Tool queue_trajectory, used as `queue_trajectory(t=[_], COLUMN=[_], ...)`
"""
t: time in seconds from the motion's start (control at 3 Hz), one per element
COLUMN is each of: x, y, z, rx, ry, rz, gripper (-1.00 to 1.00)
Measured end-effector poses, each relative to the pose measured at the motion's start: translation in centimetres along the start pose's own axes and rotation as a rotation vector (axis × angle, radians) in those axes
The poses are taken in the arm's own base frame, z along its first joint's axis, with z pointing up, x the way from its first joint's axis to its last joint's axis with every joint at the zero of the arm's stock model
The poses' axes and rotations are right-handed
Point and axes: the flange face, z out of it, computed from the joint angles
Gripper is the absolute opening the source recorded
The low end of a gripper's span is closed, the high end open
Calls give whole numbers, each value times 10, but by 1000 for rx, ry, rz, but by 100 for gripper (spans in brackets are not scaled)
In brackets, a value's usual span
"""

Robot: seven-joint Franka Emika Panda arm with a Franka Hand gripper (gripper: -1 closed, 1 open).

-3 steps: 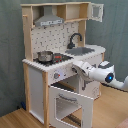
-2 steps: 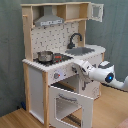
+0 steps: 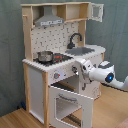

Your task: Play with the kitchen

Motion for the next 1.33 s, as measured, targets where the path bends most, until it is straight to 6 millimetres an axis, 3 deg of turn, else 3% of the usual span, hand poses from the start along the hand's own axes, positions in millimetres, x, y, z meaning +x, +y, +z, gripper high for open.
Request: queue_trajectory(t=[0.33, 0.67, 1.0, 1.33], x=[3, 3, 24, 30], y=[-1, -1, -16, -19], z=[-1, -1, -26, -39], rx=[3, 4, 10, -26], ry=[7, 9, 41, 16], rz=[62, 61, 5, 2], gripper=[-100, 100, 100, 100])
